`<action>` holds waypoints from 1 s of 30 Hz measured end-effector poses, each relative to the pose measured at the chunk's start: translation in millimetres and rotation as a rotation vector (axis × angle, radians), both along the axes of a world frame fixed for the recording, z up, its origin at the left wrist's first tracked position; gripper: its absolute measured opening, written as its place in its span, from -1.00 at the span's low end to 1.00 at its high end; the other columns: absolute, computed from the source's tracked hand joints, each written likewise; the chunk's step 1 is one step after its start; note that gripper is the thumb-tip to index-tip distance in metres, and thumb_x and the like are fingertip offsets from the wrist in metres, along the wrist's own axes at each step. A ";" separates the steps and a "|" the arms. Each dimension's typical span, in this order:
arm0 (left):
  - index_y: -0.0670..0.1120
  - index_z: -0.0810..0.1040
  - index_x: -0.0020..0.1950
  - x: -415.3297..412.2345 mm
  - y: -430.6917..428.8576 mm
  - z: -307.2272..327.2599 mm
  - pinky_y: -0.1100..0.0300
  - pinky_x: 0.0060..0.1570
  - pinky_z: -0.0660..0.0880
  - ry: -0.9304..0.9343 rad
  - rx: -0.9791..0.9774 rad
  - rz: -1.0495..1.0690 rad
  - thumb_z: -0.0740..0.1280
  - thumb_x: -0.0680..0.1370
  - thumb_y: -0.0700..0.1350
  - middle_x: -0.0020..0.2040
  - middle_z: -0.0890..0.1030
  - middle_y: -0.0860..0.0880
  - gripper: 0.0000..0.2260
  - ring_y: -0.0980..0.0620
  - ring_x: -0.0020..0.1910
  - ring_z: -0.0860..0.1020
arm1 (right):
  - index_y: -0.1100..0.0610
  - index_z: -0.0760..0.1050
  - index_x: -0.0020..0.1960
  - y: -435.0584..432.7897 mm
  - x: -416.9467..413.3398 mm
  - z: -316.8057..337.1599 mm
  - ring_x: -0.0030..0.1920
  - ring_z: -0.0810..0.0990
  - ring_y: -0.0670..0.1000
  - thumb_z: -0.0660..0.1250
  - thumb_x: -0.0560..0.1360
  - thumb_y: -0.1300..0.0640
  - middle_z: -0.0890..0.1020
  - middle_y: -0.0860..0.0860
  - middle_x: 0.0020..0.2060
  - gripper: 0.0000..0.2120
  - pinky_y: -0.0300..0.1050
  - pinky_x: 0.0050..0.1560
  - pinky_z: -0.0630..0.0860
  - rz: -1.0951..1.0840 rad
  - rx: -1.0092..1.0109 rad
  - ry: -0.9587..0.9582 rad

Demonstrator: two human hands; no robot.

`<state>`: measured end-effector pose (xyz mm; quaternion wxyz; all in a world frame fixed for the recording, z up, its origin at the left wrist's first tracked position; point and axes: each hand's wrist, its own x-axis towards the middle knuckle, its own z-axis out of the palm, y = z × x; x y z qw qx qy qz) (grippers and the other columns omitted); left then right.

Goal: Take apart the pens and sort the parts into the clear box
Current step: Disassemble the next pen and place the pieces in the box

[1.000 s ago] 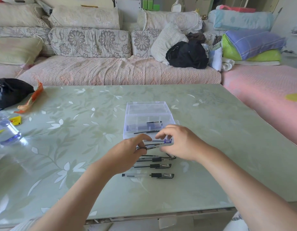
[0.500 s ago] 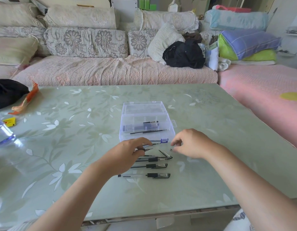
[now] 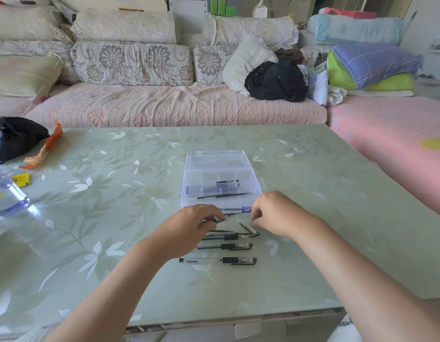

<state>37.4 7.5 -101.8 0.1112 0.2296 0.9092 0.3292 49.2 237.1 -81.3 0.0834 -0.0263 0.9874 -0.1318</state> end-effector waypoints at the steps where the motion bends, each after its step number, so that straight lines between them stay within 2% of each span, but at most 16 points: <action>1: 0.24 0.55 0.08 -0.1 -0.1 0.2 0.42 -0.39 0.40 -0.001 0.001 0.001 0.22 0.62 -0.09 -0.10 0.54 0.28 -0.77 0.15 -0.32 0.49 | 0.02 0.63 -0.15 -1.0 -0.2 0.8 -0.09 0.60 0.00 0.44 0.44 0.14 0.63 -0.05 -0.10 -0.97 -0.10 -0.06 0.56 0.004 0.013 -0.010; 5: 0.23 0.55 0.08 -0.7 0.4 1.2 0.44 -0.39 0.36 0.002 -0.007 0.014 0.22 0.62 -0.09 -0.09 0.54 0.31 -0.79 0.19 -0.33 0.48 | 0.07 0.61 -0.07 -2.5 0.8 3.9 -0.07 0.59 0.04 0.34 0.51 0.17 0.61 0.01 -0.05 -0.92 -0.11 -0.09 0.52 0.029 0.056 -0.010; 8: 0.21 0.55 0.09 -0.3 0.7 2.2 0.43 -0.37 0.32 0.012 -0.019 0.011 0.22 0.62 -0.08 -0.11 0.53 0.30 -0.79 0.30 -0.31 0.47 | 0.07 0.59 -0.07 -2.4 2.0 5.1 -0.17 0.53 -0.02 0.31 0.53 0.13 0.57 -0.03 -0.11 -0.91 -0.15 -0.20 0.46 0.022 0.022 0.022; 10: 0.21 0.55 0.09 -0.4 0.1 2.6 0.41 -0.34 0.32 0.018 -0.024 0.009 0.22 0.63 -0.08 -0.11 0.53 0.29 -0.80 0.33 -0.30 0.46 | 0.04 0.60 -0.05 -1.6 3.0 5.4 -0.13 0.54 -0.03 0.35 0.52 0.12 0.57 -0.05 -0.09 -0.94 -0.13 -0.12 0.51 0.022 -0.008 0.019; 12: 0.22 0.55 0.09 -0.8 -0.8 2.5 0.36 -0.31 0.37 0.018 -0.028 0.011 0.22 0.62 -0.08 -0.09 0.54 0.27 -0.80 0.26 -0.29 0.48 | 0.02 0.60 0.06 -0.2 4.1 5.1 -0.07 0.55 -0.02 0.39 0.50 0.14 0.59 -0.05 -0.04 -0.86 -0.14 -0.04 0.51 0.041 0.004 -0.016; 16: 0.22 0.55 0.07 -0.9 -1.0 1.1 0.29 -0.28 0.45 0.012 -0.028 0.008 0.22 0.62 -0.08 -0.09 0.55 0.27 -0.80 0.11 -0.26 0.52 | -0.06 0.57 0.21 0.6 4.0 2.6 -0.09 0.55 -0.03 0.42 0.47 0.16 0.59 -0.08 -0.07 -0.67 -0.17 -0.08 0.49 0.030 -0.022 -0.052; 18: 0.21 0.55 0.06 -1.3 -0.7 0.4 0.30 -0.32 0.44 0.010 -0.027 0.010 0.23 0.62 -0.08 -0.10 0.55 0.27 -0.81 0.08 -0.29 0.52 | -0.07 0.61 0.18 -1.4 3.8 1.9 -0.10 0.57 -0.03 0.43 0.46 0.15 0.61 -0.10 -0.09 -0.69 -0.20 -0.10 0.49 0.037 -0.037 -0.055; 22: 0.21 0.55 0.05 -1.2 -1.0 -0.4 0.37 -0.37 0.41 -0.005 -0.015 0.004 0.23 0.62 -0.08 -0.12 0.55 0.28 -0.81 0.10 -0.33 0.51 | -0.04 0.68 -0.03 -4.8 4.4 2.5 -0.10 0.61 -0.07 0.44 0.44 0.15 0.66 -0.15 -0.11 -0.85 -0.21 -0.10 0.53 0.050 -0.058 -0.039; 26: 0.21 0.56 0.05 -0.7 -1.2 -0.4 0.25 -0.27 0.50 -0.001 -0.013 0.007 0.24 0.61 -0.08 -0.13 0.55 0.28 -0.81 0.01 -0.23 0.57 | 0.00 0.63 -0.06 -6.2 5.6 4.0 -0.09 0.59 -0.06 0.43 0.46 0.14 0.60 -0.15 -0.12 -0.92 -0.12 -0.06 0.56 0.051 -0.056 -0.025; 28: 0.21 0.56 0.05 -1.5 -1.5 -0.6 0.25 -0.27 0.51 0.001 -0.007 0.007 0.25 0.61 -0.09 -0.13 0.56 0.26 -0.81 0.02 -0.23 0.57 | -0.02 0.61 -0.08 -7.2 5.5 4.9 -0.13 0.59 -0.09 0.41 0.46 0.15 0.59 -0.16 -0.14 -0.92 -0.17 -0.12 0.55 0.041 -0.098 0.014; 30: 0.20 0.56 0.06 -2.1 -1.6 -0.7 0.29 -0.33 0.50 0.003 0.004 0.009 0.25 0.61 -0.09 -0.13 0.56 0.25 -0.81 0.06 -0.27 0.53 | -0.07 0.61 -0.13 -9.2 5.5 6.6 -0.26 0.61 -0.15 0.40 0.46 0.17 0.61 -0.18 -0.19 -0.87 -0.26 -0.22 0.52 0.018 -0.196 0.045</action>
